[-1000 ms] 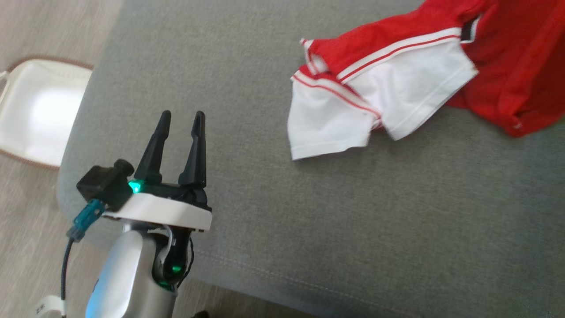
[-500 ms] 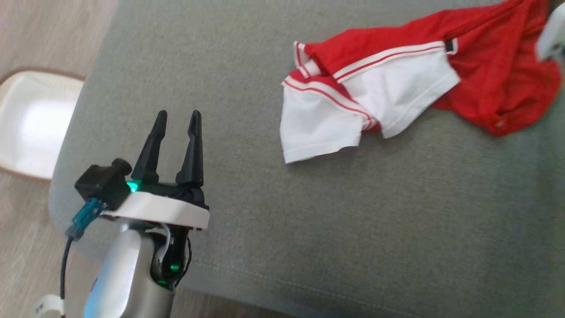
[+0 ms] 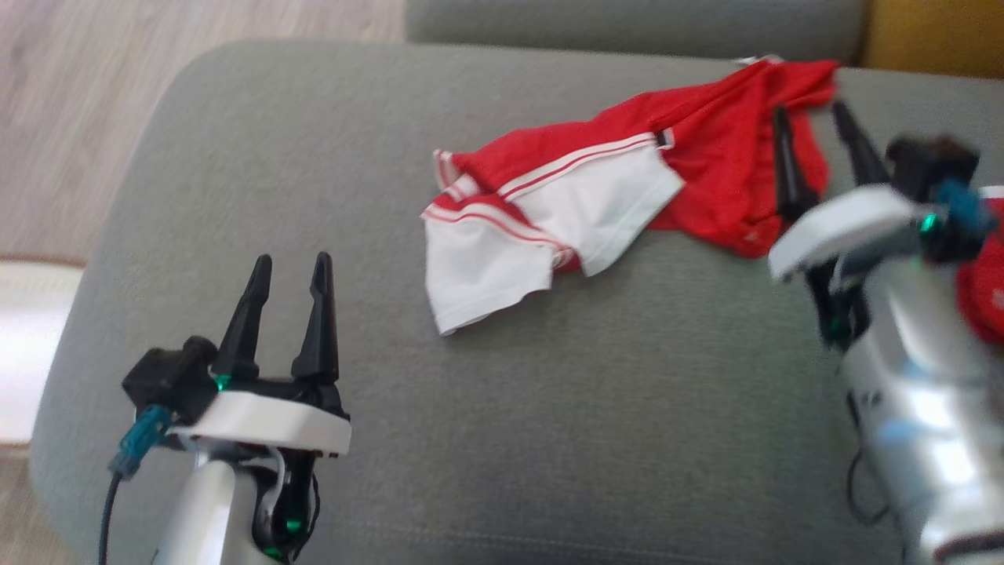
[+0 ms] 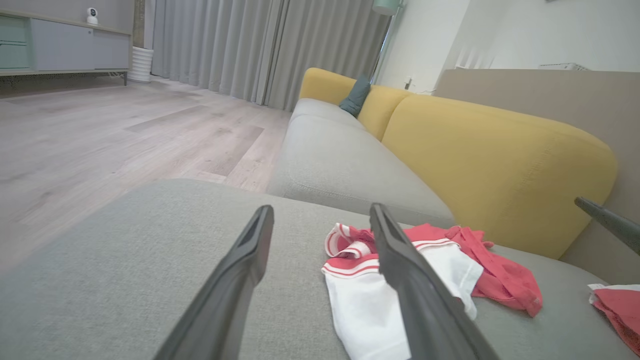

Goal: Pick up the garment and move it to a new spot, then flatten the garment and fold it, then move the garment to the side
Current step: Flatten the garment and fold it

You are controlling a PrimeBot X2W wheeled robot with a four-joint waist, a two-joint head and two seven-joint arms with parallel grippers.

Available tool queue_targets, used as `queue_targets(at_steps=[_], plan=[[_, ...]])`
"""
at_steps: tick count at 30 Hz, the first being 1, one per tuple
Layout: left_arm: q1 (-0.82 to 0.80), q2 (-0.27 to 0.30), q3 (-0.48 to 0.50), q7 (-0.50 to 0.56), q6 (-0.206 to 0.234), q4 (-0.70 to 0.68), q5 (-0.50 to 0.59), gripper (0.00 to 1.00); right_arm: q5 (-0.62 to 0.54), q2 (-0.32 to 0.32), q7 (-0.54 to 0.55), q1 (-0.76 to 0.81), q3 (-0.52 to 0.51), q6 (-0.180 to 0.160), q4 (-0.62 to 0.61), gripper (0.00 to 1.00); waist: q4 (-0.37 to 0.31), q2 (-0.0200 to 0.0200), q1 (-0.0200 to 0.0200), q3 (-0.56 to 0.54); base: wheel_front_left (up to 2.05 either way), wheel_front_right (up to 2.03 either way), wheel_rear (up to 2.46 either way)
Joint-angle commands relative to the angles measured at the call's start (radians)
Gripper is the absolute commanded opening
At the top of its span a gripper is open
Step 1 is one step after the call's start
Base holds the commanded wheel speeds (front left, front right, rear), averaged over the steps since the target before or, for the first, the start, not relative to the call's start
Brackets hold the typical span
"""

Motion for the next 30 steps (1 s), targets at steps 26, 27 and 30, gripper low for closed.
queue_targets(at_steps=[26, 27, 30], plan=[[0.008, 0.012, -0.019, -0.006, 0.002, -0.042, 0.01, 1.0, -0.053, 0.111, 0.077, 0.468, -0.052, -0.001, -0.539, 1.0, -0.032, 0.0, 0.0, -0.003, 0.0, 0.0, 0.0], [0.003, 0.012, -0.024, -0.006, 0.001, -0.041, 0.009, 1.0, -0.053, 0.111, 0.092, 0.45, -0.051, -0.001, -0.534, 1.0, -0.022, 0.0, 0.0, 0.007, 0.0, 0.0, 0.0], [-0.006, 0.012, -0.031, -0.006, 0.003, -0.037, 0.002, 1.0, -0.052, 0.111, 0.125, 0.411, -0.045, -0.001, -0.516, 1.0, -0.001, 0.0, 0.0, 0.025, 0.0, 0.0, 0.0]])
